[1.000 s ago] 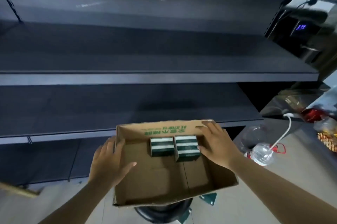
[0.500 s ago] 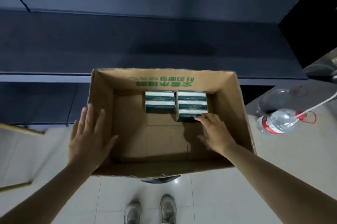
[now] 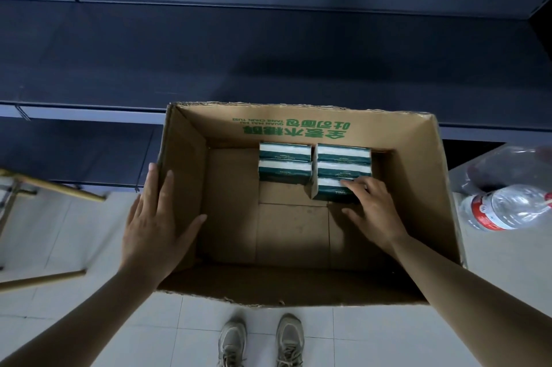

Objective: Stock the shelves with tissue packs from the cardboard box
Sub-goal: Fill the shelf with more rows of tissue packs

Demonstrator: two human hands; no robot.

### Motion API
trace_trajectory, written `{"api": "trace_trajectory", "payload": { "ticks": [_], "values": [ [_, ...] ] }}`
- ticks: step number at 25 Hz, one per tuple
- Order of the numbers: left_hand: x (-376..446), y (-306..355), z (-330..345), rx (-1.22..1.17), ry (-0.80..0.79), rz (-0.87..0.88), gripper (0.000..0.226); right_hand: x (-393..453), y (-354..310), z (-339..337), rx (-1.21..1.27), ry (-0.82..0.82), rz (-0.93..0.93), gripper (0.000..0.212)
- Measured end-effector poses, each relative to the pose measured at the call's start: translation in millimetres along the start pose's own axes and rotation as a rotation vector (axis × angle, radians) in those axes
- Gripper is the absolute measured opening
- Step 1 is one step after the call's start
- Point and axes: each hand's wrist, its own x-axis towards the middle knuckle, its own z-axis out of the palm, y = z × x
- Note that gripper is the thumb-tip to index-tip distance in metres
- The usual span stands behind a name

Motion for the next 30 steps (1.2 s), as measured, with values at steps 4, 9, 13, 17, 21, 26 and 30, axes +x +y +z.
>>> {"api": "trace_trajectory", "payload": {
  "ticks": [4,9,13,17,21,26,30],
  "values": [
    [-1,-2,2,0.016,-0.014,0.012,0.088,11,0,0,-0.038,0.03,-0.071,0.05],
    [-1,-1,1,0.029,-0.006,0.015,0.087,18,-2,2,-0.047,0.039,-0.118,0.043],
    [-1,0,0,0.022,0.0,0.032,0.087,17,-5,6,-0.002,0.069,-0.115,0.034],
    [-1,0,-1,0.037,0.008,0.062,0.085,17,-11,3,0.002,0.081,-0.16,0.031],
    [-3,0,-9,0.054,-0.033,0.054,0.085,5,-29,-24,-0.003,0.088,-0.214,0.033],
    [15,9,-62,0.064,-0.085,0.154,0.084,-4,-83,-105,-0.013,0.163,-0.309,0.03],
    [51,4,-154,-0.064,-0.003,0.205,0.084,-8,-155,-188,-0.028,0.299,-0.331,0.029]
  ]
}}
